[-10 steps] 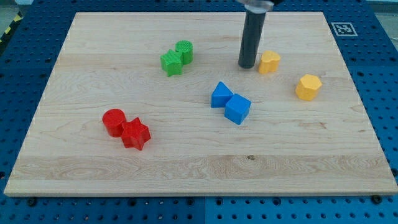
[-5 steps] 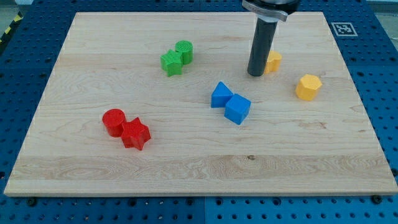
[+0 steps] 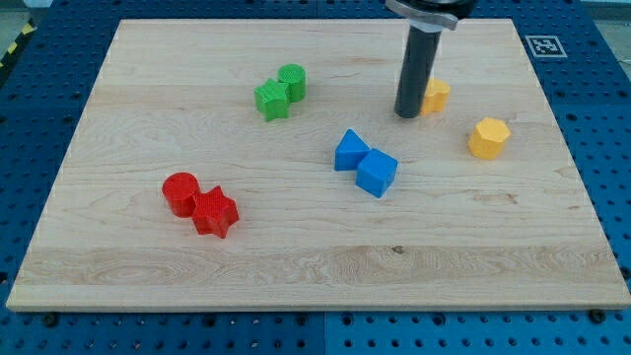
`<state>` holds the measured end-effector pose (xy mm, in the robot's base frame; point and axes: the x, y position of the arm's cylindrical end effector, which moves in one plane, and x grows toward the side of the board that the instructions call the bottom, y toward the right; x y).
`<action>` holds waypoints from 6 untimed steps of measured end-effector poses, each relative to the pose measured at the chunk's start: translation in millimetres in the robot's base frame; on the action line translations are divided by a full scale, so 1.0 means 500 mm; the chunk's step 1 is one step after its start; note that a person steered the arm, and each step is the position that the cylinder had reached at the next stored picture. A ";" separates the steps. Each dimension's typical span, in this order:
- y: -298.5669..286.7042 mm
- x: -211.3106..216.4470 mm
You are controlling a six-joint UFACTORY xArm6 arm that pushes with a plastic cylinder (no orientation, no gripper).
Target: Move the yellow heart towards the top right corner
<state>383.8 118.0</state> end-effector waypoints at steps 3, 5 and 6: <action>0.010 -0.015; 0.045 0.030; 0.088 0.017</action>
<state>392.4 161.9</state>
